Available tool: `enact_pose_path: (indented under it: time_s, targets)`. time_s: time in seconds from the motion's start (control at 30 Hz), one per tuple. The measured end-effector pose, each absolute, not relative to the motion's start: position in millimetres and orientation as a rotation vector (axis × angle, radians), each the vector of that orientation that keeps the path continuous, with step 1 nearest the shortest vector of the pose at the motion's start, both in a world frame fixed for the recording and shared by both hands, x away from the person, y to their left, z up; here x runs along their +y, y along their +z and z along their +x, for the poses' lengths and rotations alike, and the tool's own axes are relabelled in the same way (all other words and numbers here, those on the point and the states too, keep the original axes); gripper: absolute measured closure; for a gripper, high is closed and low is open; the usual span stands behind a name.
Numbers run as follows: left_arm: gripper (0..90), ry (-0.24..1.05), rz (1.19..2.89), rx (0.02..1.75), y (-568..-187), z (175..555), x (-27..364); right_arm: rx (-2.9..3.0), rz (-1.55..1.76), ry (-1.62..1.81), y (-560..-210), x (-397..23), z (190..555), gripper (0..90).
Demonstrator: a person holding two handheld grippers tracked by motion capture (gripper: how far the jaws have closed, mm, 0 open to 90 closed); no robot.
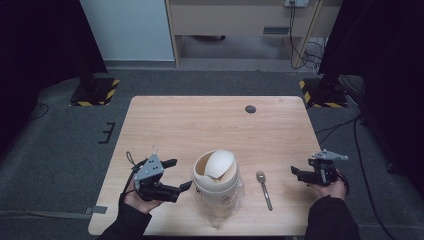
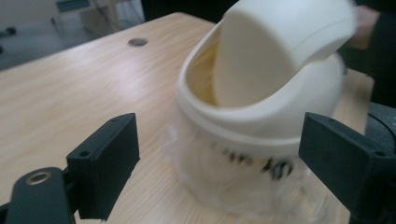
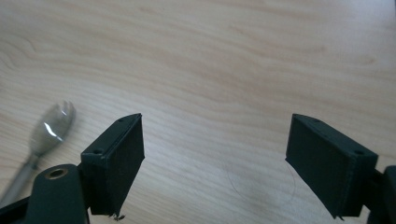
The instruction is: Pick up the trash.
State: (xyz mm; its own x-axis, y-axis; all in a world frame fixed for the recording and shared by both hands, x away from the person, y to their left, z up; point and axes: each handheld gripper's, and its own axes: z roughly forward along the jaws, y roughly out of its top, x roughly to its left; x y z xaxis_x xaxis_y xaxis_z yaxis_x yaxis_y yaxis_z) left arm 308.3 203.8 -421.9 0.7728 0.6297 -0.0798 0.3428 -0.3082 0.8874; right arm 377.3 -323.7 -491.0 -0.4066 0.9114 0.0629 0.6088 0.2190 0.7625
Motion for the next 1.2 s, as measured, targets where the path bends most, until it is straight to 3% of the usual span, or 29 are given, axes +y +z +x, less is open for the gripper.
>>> enact_pose_path:
  time_s: [0.27, 0.47, 1.2]
  targets:
    - [11.7, 0.421, 1.908, 1.036, -457.1, 323.5, 249.1, 2.113, 1.305, 1.097, -464.7, -291.6, 364.5, 22.0]
    - [11.9, 0.468, 1.930, 1.141, -472.8, 332.0, 263.1, 2.166, 1.266, 1.100, -461.4, -276.7, 357.2, 27.0]
    - [12.7, 0.503, 2.002, 1.194, -483.7, 341.8, 263.8, 2.483, 1.241, 0.925, -502.6, -224.5, 355.1, 38.5]
